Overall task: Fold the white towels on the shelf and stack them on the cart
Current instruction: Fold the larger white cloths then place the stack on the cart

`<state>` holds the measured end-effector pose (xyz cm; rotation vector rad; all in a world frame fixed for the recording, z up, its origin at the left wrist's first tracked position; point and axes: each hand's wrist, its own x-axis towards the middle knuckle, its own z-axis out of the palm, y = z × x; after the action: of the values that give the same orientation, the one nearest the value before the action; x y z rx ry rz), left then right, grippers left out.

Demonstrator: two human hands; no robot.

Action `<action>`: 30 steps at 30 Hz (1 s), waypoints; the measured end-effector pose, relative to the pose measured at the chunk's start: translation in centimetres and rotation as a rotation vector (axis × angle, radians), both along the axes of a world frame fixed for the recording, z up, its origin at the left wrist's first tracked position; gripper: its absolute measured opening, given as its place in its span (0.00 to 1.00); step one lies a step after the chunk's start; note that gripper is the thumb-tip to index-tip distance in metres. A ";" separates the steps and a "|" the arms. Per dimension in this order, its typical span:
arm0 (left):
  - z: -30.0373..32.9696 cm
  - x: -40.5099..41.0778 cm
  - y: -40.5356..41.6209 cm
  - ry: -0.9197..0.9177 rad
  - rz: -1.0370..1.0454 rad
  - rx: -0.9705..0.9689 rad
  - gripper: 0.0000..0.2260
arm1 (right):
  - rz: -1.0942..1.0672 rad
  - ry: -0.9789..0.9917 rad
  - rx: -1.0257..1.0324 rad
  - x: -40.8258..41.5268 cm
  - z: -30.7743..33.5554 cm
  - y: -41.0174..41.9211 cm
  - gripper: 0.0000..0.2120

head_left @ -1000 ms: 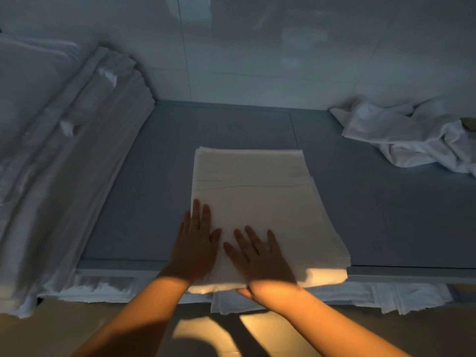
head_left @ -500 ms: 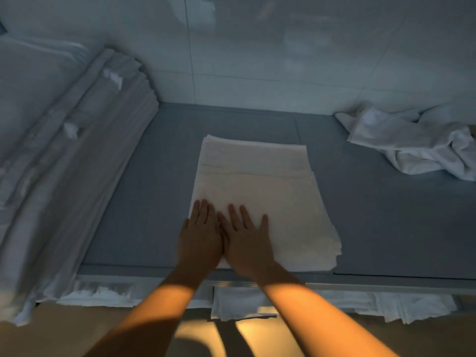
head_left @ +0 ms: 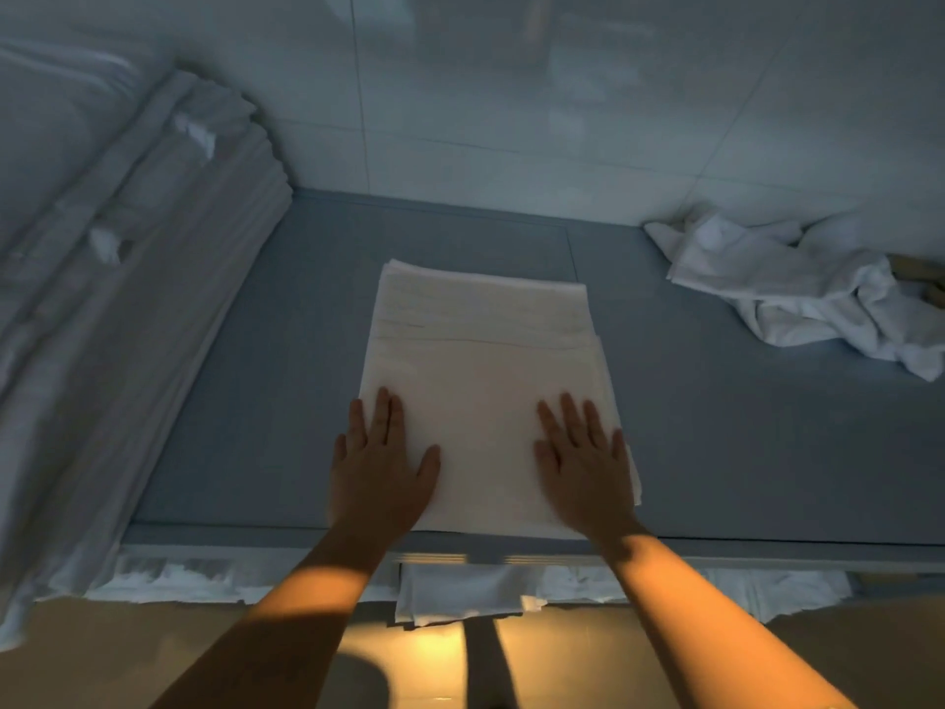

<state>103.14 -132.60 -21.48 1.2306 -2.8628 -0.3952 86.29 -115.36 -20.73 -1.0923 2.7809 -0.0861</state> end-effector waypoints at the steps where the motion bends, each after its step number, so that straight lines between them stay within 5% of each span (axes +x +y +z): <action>1: 0.0 0.0 0.0 0.014 0.015 0.018 0.36 | -0.084 -0.050 0.026 -0.7 0.2 -0.3 0.25; 4: 0.4 -0.1 0.1 0.055 0.048 0.057 0.37 | -0.067 0.020 0.116 -1.4 0.8 -1.9 0.26; 8: 0.1 -0.1 0.2 0.076 0.051 0.078 0.32 | 0.593 -0.140 -0.121 1.1 1.8 -8.6 0.23; 11: -0.2 0.0 0.2 0.090 0.071 0.056 0.29 | 0.769 -0.268 -0.225 2.8 2.0 -15.1 0.22; 17: -0.9 -0.3 0.5 0.142 0.145 0.114 0.31 | 0.918 0.035 -0.205 0.8 -0.6 -22.6 0.14; 25: -0.4 -0.4 0.1 0.242 0.284 0.190 0.30 | 0.785 0.061 -0.360 -2.1 1.3 -28.4 0.09; 30: 0.1 -0.2 0.3 0.152 0.325 0.142 0.28 | 1.074 -0.039 -0.348 0.9 -0.4 -22.2 0.15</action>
<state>102.92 -132.29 -21.41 1.5786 -2.4867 -0.6569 87.20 -137.52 -21.16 -2.4325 1.8185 -0.4458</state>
